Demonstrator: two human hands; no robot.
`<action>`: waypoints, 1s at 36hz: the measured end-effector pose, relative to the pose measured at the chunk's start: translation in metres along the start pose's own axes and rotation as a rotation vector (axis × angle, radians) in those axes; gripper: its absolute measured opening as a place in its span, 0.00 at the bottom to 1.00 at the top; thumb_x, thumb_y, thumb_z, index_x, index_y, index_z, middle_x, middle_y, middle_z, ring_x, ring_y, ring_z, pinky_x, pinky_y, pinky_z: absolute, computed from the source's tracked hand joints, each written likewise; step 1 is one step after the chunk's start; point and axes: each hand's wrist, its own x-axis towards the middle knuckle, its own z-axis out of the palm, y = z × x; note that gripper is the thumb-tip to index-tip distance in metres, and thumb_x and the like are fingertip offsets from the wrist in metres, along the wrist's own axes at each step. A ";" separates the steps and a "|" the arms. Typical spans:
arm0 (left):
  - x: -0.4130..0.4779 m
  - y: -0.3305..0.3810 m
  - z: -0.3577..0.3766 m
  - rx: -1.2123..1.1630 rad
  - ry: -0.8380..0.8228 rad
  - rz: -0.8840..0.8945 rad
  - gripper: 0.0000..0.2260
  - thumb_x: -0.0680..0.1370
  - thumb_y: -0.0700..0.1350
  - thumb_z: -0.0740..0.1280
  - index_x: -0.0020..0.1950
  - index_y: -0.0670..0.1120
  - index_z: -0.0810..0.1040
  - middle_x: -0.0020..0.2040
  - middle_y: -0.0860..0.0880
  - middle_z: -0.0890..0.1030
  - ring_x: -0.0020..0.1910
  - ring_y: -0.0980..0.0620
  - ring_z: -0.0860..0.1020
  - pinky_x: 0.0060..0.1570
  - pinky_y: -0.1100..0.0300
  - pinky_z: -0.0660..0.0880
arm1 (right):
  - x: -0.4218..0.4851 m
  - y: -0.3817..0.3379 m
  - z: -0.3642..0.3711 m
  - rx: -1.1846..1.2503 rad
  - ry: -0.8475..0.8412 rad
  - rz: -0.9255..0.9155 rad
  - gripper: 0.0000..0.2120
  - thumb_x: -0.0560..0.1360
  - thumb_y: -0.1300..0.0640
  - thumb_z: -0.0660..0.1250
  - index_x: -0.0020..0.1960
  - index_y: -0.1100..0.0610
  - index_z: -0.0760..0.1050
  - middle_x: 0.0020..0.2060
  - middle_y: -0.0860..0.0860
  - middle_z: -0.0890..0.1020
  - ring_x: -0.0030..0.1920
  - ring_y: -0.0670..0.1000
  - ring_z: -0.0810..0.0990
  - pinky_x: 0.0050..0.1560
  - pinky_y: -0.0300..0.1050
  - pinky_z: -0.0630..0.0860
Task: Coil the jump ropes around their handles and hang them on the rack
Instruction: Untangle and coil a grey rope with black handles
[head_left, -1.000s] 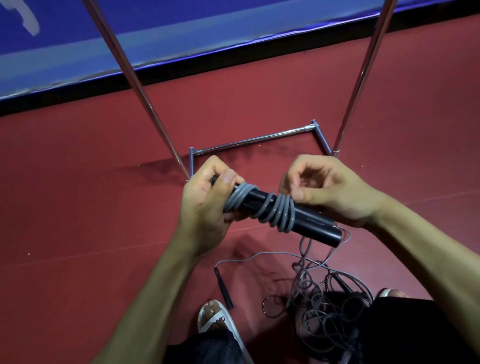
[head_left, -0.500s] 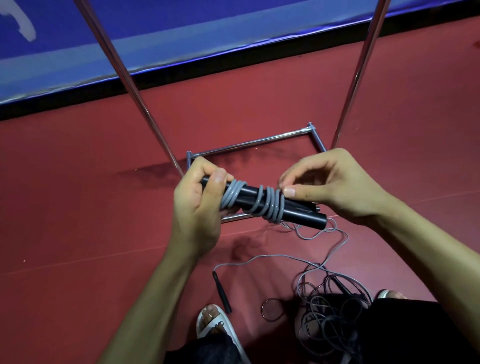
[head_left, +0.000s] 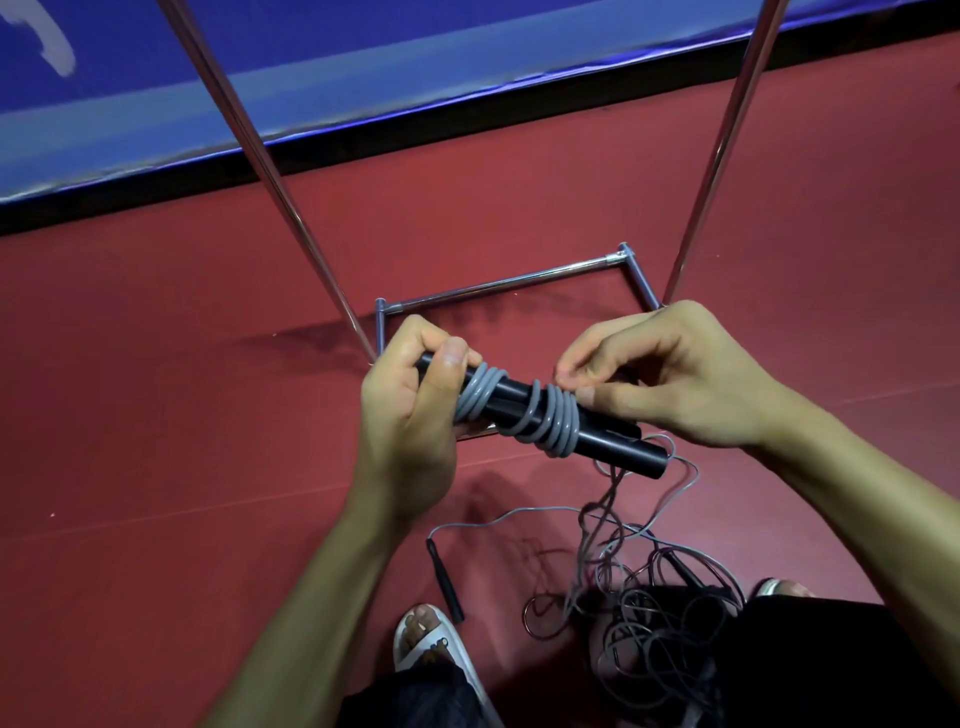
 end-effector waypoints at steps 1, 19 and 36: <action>0.000 0.000 0.001 -0.008 0.011 -0.002 0.09 0.76 0.43 0.60 0.36 0.47 0.72 0.31 0.49 0.75 0.27 0.56 0.73 0.24 0.65 0.69 | 0.000 -0.001 0.001 -0.010 -0.004 0.008 0.05 0.70 0.64 0.71 0.37 0.65 0.82 0.40 0.52 0.84 0.34 0.40 0.79 0.37 0.30 0.71; 0.000 -0.007 0.004 0.169 0.089 0.198 0.08 0.78 0.46 0.60 0.38 0.50 0.70 0.32 0.58 0.75 0.29 0.59 0.69 0.31 0.61 0.67 | 0.005 -0.027 0.018 -0.233 0.059 0.092 0.22 0.62 0.45 0.77 0.53 0.55 0.85 0.46 0.42 0.85 0.46 0.43 0.83 0.48 0.50 0.77; 0.002 -0.014 0.004 0.065 0.053 0.162 0.09 0.77 0.52 0.60 0.37 0.57 0.73 0.33 0.54 0.73 0.30 0.52 0.68 0.33 0.51 0.64 | 0.012 -0.021 0.025 0.063 0.089 0.144 0.13 0.60 0.54 0.79 0.38 0.60 0.80 0.31 0.48 0.82 0.34 0.43 0.73 0.38 0.41 0.71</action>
